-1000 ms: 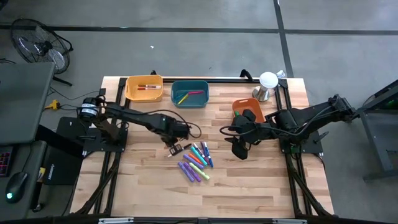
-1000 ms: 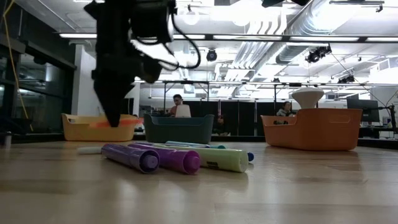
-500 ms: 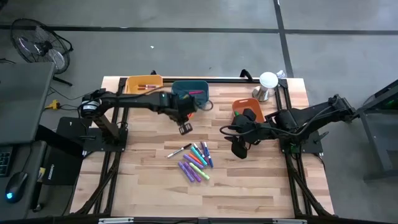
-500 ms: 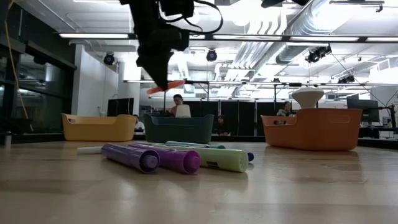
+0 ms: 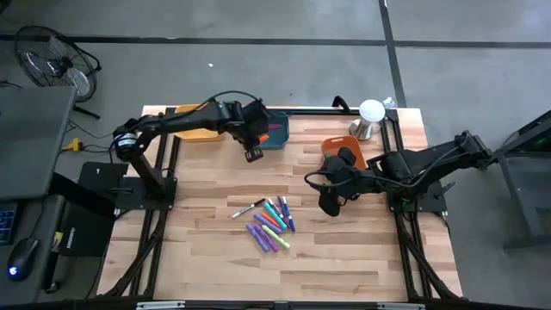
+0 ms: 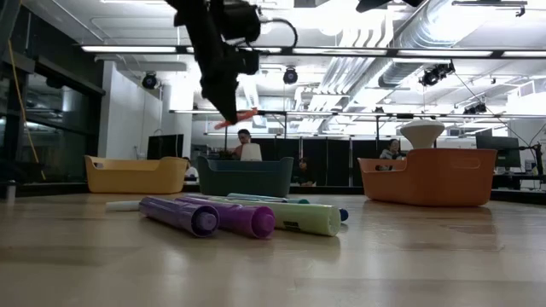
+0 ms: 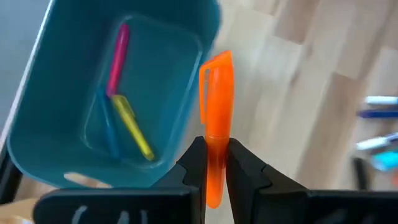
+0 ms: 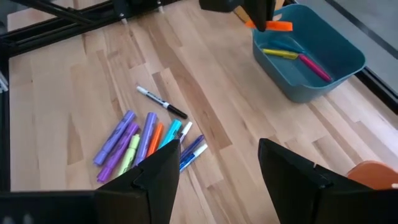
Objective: Pick & Place Markers
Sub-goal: Put the left orange pen into the blue bin
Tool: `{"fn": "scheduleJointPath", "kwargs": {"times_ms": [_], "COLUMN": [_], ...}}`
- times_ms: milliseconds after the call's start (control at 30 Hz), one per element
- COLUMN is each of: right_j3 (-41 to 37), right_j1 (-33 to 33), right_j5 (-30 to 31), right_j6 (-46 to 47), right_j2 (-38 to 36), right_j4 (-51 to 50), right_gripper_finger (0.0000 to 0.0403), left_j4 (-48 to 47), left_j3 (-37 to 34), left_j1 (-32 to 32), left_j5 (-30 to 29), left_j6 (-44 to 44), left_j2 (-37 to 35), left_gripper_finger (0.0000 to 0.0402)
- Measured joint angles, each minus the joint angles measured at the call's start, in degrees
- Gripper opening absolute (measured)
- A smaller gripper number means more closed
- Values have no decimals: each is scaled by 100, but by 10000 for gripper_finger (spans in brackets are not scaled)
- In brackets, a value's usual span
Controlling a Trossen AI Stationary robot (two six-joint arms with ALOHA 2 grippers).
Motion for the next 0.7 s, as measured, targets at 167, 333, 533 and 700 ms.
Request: {"fn": "scheduleJointPath", "kwargs": {"times_ms": [167,333,533,700], "right_j3": [0,0,0,0], "right_j1": [-4,-4,-4,-4], "right_j5": [37,36,36,54], "right_j6": [106,217,341,341], "right_j2": [0,0,0,0], "right_j4": [1,0,0,0], "right_gripper_finger": [206,205,205,206], "left_j4": [11,29,61,209], "left_j3": [4,7,1,-5], "left_j1": [319,480,500,500], "left_j5": [85,17,-551,-782], "left_j6": [538,1282,1810,1976], "left_j2": [331,744,1156,1344], "left_gripper_finger": [30,30,29,29]}}
